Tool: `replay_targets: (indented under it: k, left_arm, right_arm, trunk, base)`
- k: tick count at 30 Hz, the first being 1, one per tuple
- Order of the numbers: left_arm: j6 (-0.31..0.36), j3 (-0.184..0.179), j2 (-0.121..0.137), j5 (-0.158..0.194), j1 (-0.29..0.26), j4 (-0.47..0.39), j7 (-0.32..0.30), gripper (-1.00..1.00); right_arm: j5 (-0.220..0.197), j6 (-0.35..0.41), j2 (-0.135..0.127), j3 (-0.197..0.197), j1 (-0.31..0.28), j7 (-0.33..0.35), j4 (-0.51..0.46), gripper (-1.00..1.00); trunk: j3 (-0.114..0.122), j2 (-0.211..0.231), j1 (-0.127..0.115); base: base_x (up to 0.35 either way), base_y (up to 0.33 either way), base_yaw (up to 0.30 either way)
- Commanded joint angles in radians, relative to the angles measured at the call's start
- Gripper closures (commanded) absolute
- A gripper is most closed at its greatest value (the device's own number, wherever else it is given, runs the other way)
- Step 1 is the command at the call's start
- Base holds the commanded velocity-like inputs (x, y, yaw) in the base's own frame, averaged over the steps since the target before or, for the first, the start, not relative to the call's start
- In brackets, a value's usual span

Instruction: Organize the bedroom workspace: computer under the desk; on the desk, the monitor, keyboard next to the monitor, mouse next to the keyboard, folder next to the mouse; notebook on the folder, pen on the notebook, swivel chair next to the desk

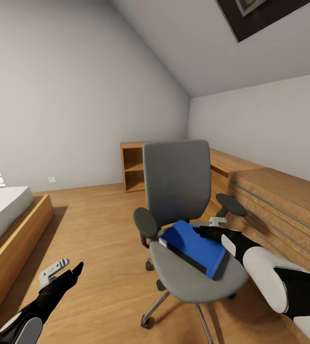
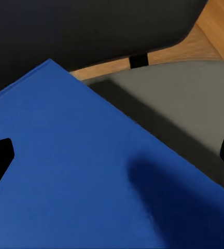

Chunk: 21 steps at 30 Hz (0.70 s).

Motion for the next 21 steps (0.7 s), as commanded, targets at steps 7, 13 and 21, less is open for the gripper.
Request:
replay_targets:
  k: [7, 13, 21]
  left_arm:
    - [0.003, 0.000, 0.000, 0.009, -0.001, -0.002, 0.008, -1.00]
    - [0.004, 0.000, 0.000, 0.011, -0.001, -0.002, 0.007, -1.00]
    - [0.005, 0.000, 0.000, 0.010, -0.001, -0.002, 0.008, -1.00]
  right_arm:
    - [0.001, 0.010, 0.001, -0.006, 0.000, 0.004, -0.001, -1.00]
    - [0.002, 0.011, 0.002, -0.003, 0.000, 0.004, 0.000, -1.00]
    - [0.003, 0.015, 0.011, -0.001, 0.000, 0.004, 0.000, -1.00]
  trunk:
    - [-0.001, 0.000, 0.000]
    - [-0.001, 0.000, 0.000]
    - [-0.001, 0.000, 0.000]
  base:
    - [0.204, 0.000, 0.000]
    - [0.223, 0.000, 0.000]
    - [0.051, 0.000, 0.000]
